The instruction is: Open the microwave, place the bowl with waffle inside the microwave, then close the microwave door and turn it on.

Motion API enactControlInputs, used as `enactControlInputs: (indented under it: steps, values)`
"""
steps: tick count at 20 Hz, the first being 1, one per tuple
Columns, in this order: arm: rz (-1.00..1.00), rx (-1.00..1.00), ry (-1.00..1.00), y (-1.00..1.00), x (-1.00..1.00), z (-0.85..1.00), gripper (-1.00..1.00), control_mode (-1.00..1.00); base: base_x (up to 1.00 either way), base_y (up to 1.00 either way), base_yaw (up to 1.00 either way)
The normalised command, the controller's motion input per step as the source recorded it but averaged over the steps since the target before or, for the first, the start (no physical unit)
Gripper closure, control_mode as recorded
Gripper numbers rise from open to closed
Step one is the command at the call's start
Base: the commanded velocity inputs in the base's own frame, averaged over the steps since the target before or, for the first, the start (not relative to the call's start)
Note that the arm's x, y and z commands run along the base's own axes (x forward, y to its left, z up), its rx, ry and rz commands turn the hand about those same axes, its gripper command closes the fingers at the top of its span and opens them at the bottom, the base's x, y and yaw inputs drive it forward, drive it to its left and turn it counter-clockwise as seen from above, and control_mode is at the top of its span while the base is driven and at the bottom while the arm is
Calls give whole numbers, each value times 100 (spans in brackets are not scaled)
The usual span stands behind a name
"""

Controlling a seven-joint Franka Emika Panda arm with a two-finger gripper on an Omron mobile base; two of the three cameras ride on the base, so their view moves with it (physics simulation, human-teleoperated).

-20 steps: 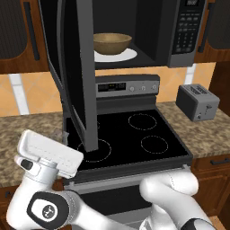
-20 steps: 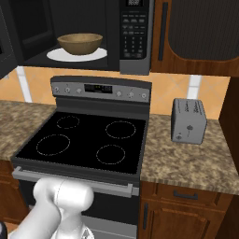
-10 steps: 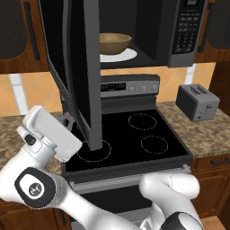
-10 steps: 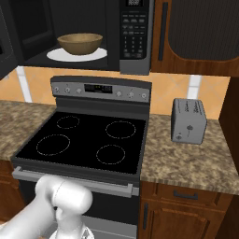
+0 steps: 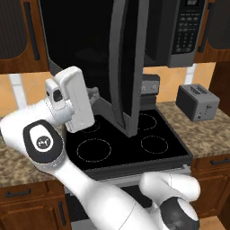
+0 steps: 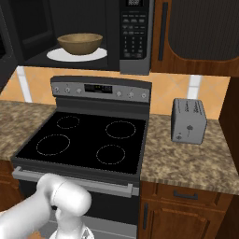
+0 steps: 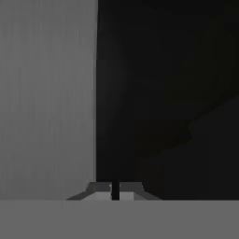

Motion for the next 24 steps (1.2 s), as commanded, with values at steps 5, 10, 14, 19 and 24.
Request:
enactControlInputs:
  steps: [5,10,14,19,24]
  values:
    - [6,31,19,-100,49,40,100,-100,0,0,0]
    - [4,32,33,-100,82,28,100,-100,0,0,0]
    - [12,38,22,-100,86,3,100,-100,0,0,0]
    - [21,34,12,-100,99,0,100,-100,0,0,0]
    - [35,21,2,-86,100,-12,100,-100,0,0,0]
